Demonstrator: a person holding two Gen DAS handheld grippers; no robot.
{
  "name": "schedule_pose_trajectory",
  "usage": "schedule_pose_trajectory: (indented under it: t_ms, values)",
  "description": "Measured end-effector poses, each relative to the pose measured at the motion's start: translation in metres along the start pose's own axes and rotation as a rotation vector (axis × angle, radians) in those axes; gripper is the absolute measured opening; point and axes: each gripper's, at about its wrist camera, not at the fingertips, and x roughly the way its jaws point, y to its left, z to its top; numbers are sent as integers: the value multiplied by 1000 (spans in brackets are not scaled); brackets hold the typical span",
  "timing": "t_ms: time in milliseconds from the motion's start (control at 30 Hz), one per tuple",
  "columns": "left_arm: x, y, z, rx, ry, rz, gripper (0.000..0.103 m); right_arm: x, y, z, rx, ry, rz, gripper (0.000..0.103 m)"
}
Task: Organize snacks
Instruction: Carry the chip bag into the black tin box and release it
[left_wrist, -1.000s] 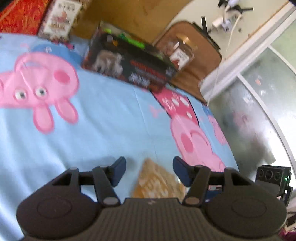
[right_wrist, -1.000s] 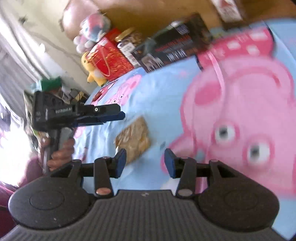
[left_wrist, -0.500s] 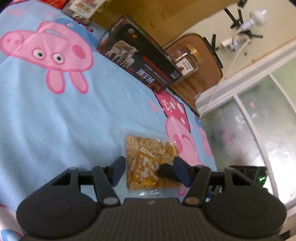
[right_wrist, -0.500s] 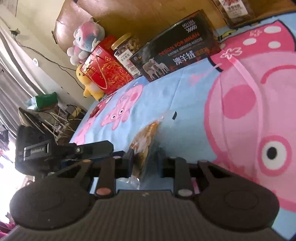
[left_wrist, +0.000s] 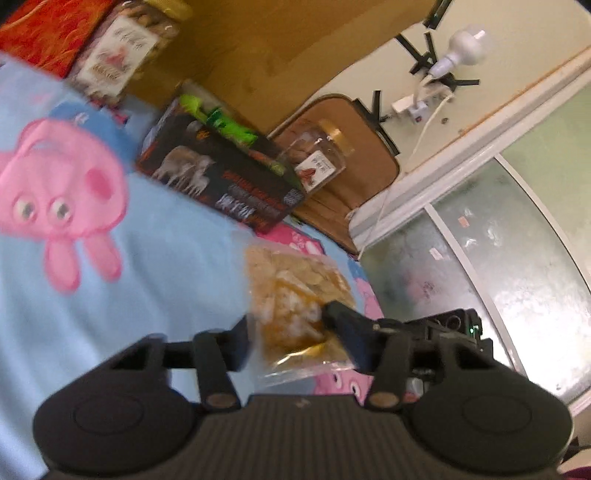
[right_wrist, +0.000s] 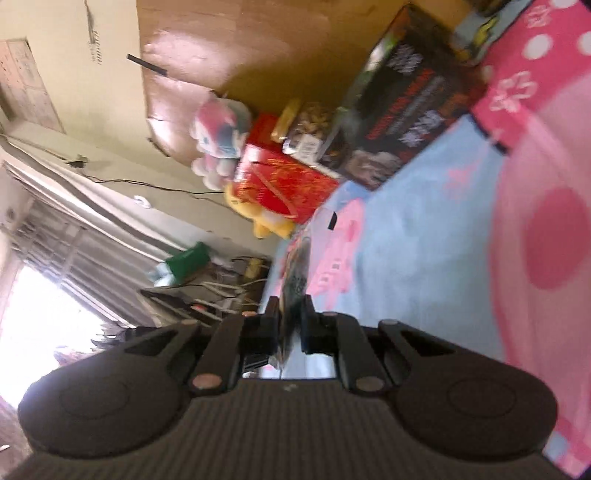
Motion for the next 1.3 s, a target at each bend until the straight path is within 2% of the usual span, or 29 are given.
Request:
schedule_pose_trajectory:
  t_ms: [167, 300, 367, 433, 500, 567, 633, 700, 800, 833, 900, 1000, 1033, 1067, 1100, 1200, 1233, 1300]
  values:
    - [21, -11, 54, 44, -34, 34, 43, 15, 20, 45, -98, -26, -46, 14]
    - [60, -22, 110, 100, -57, 103, 45, 28, 27, 99, -155, -84, -125, 16]
    - [83, -20, 132, 97, -54, 138, 45, 36, 28, 126, -187, -114, -176, 16]
    - [106, -16, 149, 100, -36, 188, 43, 44, 24, 151, -218, -133, -250, 21]
    - [123, -9, 160, 94, -26, 220, 43, 50, 21, 164, -310, -164, -382, 40]
    - [138, 1, 166, 70, -4, 253, 43, 59, 19, 167, -416, -173, -530, 42]
    - [143, 6, 166, 65, -1, 262, 43, 60, 21, 163, -525, -189, -619, 40]
    - [146, 6, 166, 90, -12, 283, 44, 53, 27, 154, -607, -242, -633, 48]
    - [153, 5, 167, 104, -13, 296, 44, 50, 32, 147, -698, -309, -654, 45]
    - [157, 4, 167, 109, -9, 301, 44, 53, 32, 147, -712, -300, -642, 42]
    - [156, 2, 166, 117, -13, 299, 44, 67, 29, 156, -705, -239, -636, 25]
    - [146, -8, 163, 132, -32, 266, 44, 88, 18, 163, -677, -178, -682, 23]
    - [139, -13, 161, 136, -43, 261, 44, 95, 12, 166, -667, -140, -695, 19]
    - [131, -17, 160, 140, -59, 250, 44, 99, 12, 165, -689, -128, -696, 19]
    - [120, -22, 157, 147, -80, 234, 44, 101, 15, 165, -683, -123, -714, 24]
    - [79, -34, 139, 185, -162, 220, 53, 69, 37, 149, -669, -231, -599, 24]
    - [65, -37, 129, 205, -194, 249, 56, 53, 46, 137, -683, -298, -574, 24]
    - [49, -40, 111, 244, -227, 318, 57, 26, 54, 110, -695, -402, -531, 30]
